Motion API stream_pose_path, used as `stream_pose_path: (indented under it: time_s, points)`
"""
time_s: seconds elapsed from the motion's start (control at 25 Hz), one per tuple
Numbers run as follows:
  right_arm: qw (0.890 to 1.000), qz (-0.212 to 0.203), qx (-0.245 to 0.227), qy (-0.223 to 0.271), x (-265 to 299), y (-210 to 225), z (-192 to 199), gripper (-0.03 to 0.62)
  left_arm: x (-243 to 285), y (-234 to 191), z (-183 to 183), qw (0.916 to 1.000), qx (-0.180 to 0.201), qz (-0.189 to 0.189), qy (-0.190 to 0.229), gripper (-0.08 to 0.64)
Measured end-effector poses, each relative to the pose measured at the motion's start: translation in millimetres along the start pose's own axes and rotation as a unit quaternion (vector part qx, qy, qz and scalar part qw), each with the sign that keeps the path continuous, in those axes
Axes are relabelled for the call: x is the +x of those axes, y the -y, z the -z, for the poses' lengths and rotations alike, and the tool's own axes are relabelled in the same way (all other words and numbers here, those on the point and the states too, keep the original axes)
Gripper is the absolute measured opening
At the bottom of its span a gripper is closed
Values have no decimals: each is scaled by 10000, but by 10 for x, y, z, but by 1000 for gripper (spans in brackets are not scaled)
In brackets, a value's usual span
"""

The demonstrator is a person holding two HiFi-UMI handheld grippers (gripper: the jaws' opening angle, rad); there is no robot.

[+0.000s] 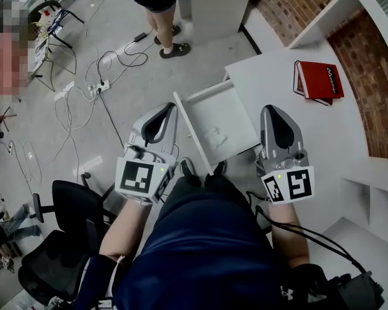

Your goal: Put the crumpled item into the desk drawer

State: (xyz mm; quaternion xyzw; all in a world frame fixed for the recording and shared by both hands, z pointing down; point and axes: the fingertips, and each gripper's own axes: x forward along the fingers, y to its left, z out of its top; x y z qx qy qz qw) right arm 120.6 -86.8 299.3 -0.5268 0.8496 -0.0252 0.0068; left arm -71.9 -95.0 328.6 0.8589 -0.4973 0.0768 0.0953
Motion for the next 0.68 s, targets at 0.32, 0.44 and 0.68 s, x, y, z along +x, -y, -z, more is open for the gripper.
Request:
stream_pose_path:
  time_s: [0.32,0.44,0.68]
  points:
    - [9999,-60,63,-49,58,91,77,2,120,40,24,10000,31,-6,-57,5]
    - [9999,-96,82,-51,82,133,82,2,163,40,23,9998,118,-58,-132,5]
    - [9998,-153,113,-56,114,265,117,2,295,112,36,9999,-35,-68,-72,5]
